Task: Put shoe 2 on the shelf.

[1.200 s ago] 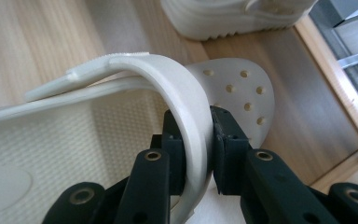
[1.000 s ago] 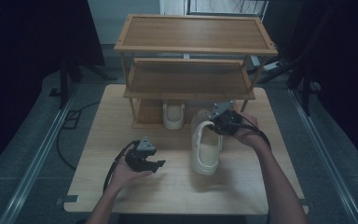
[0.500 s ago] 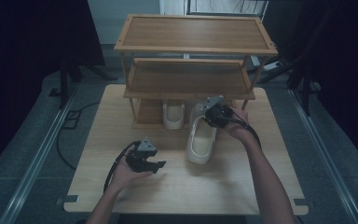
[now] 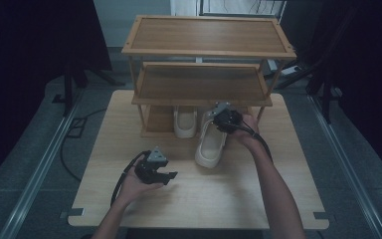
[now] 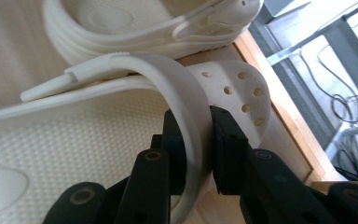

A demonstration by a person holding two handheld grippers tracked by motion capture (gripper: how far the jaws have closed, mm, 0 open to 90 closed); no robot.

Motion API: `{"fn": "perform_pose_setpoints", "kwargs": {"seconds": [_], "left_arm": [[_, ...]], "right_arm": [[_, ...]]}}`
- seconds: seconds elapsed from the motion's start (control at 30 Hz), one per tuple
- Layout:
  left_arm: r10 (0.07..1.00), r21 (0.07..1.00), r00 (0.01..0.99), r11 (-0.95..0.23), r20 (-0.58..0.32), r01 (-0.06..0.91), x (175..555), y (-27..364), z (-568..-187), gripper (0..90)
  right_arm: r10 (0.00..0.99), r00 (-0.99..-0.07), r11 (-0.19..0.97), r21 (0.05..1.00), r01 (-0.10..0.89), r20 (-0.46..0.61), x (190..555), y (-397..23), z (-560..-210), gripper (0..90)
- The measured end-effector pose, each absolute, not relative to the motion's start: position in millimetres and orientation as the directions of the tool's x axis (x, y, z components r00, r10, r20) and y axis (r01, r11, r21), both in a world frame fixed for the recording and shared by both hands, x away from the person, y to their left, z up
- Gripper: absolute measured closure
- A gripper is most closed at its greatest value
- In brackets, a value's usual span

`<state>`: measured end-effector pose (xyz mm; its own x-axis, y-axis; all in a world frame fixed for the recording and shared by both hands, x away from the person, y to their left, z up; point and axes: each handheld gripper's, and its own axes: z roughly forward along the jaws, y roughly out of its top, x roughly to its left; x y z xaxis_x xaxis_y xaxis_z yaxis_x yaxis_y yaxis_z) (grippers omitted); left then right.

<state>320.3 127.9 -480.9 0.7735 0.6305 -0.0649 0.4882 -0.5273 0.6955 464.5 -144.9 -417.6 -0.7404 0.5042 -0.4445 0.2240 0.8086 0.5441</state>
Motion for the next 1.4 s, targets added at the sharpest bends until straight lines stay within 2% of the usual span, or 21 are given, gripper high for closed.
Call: {"fn": "perform_pose_setpoints", "kwargs": {"seconds": [0.17, 0.3, 0.37, 0.43, 0.5, 0.53, 0.6, 0.63, 0.83, 1.03, 1.17, 1.27, 1.4], "left_arm": [[0.628, 0.695, 0.776, -0.53, -0.063, 0.486, 320, 127, -481, 41.9], [0.625, 0.69, 0.778, -0.535, -0.065, 0.487, 320, 126, -483, 41.8], [0.623, 0.687, 0.78, -0.539, -0.064, 0.487, 320, 125, -483, 41.6], [0.62, 0.686, 0.782, -0.541, -0.065, 0.486, 320, 125, -483, 41.6], [0.618, 0.685, 0.784, -0.544, -0.065, 0.485, 320, 125, -483, 41.7], [0.616, 0.682, 0.785, -0.547, -0.065, 0.486, 320, 124, -484, 41.7], [0.616, 0.68, 0.785, -0.549, -0.064, 0.486, 320, 124, -484, 41.7], [0.616, 0.679, 0.785, -0.55, -0.064, 0.486, 320, 123, -484, 41.6], [0.617, 0.676, 0.784, -0.551, -0.063, 0.488, 320, 122, -486, 41.7], [0.614, 0.675, 0.787, -0.557, -0.059, 0.485, 319, 121, -486, 41.6], [0.614, 0.675, 0.787, -0.557, -0.058, 0.484, 318, 121, -486, 41.7], [0.612, 0.674, 0.789, -0.56, -0.056, 0.482, 318, 121, -486, 41.7], [0.612, 0.674, 0.789, -0.559, -0.058, 0.483, 318, 121, -486, 41.6]], "right_arm": [[0.515, -0.712, 0.809, 0.545, 0.22, -0.478, 470, -138, -426, 77.5], [0.513, -0.71, 0.808, 0.55, 0.21, -0.483, 469, -132, -430, 74.2], [0.526, -0.711, 0.796, 0.565, 0.218, -0.467, 468, -133, -431, 69.4], [0.547, -0.722, 0.773, 0.587, 0.242, -0.423, 469, -136, -431, 60.9], [0.558, -0.723, 0.763, 0.595, 0.253, -0.407, 468, -138, -432, 59.5], [0.571, -0.728, 0.744, 0.614, 0.264, -0.379, 466, -144, -431, 54.1], [0.578, -0.728, 0.736, 0.622, 0.269, -0.369, 465, -146, -430, 51.7], [0.596, -0.725, 0.711, 0.645, 0.278, -0.345, 461, -153, -428, 47.1], [0.617, -0.728, 0.678, 0.671, 0.301, -0.297, 445, -168, -419, 38.9], [0.619, -0.74, 0.648, 0.705, 0.29, -0.264, 420, -182, -410, 41.2], [0.628, -0.736, 0.632, 0.717, 0.294, -0.252, 400, -189, -407, 46.0], [0.616, -0.752, 0.631, 0.719, 0.292, -0.235, 382, -192, -410, 54.5], [0.58, -0.794, 0.63, 0.718, 0.295, -0.183, 359, -189, -419, 73.3]]}}
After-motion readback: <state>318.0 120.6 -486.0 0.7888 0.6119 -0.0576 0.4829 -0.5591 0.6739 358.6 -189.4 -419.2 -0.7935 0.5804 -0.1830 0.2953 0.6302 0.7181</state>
